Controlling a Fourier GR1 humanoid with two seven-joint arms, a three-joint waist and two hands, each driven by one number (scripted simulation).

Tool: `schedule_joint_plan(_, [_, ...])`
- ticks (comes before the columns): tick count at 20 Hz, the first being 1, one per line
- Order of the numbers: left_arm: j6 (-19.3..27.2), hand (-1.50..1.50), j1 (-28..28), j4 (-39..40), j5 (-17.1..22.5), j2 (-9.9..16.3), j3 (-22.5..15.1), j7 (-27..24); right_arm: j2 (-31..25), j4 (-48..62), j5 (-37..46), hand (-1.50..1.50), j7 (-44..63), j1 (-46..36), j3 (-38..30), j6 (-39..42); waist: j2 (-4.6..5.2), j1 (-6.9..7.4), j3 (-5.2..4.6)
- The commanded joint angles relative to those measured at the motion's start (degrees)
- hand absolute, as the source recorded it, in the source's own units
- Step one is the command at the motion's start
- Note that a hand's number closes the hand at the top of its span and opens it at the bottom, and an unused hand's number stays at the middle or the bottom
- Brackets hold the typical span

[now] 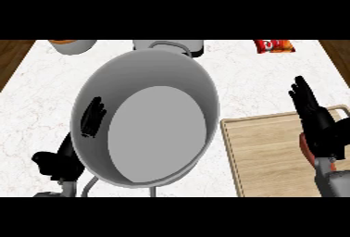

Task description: Pick the sweet potato from the tray and place it in the pot

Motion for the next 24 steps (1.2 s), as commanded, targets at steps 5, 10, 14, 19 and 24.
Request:
schedule_joint_plan(5, [3.79,0.0,-0.56,6.45,-5.71,12.71,10.94,7.18,-6.91,-5.56,-4.11,1.5,2.36,0.29,-0.69,11.25,1.75,-0.2,-0.5])
schedule_joint_plan(10, [4.96,0.0,3.36,7.64,-4.57,13.05,10.77,13.76,-10.15,-3.11,12.89,-1.5,-6.52,3.58,-9.05,-9.49,1.69,-2.44,-0.37])
schedule_joint_plan(14, [5.05,0.0,1.21,8.8,-5.06,13.38,10.75,16.44,-9.42,-9.76,15.24,-1.5,-10.99,10.57,-6.09,-9.12,1.67,-2.47,-0.52])
schedule_joint_plan(19, [5.55,0.0,1.45,8.0,-6.0,13.87,10.87,17.54,-17.33,-16.55,19.0,-1.5,-2.41,15.43,-5.81,-5.44,1.68,-1.83,-0.68])
schedule_joint_plan(24, [4.64,0.0,1.64,7.34,-5.25,14.57,11.63,17.44,-28.71,-21.5,21.5,-1.5,10.13,20.62,-8.45,1.4,1.53,-2.61,-0.89])
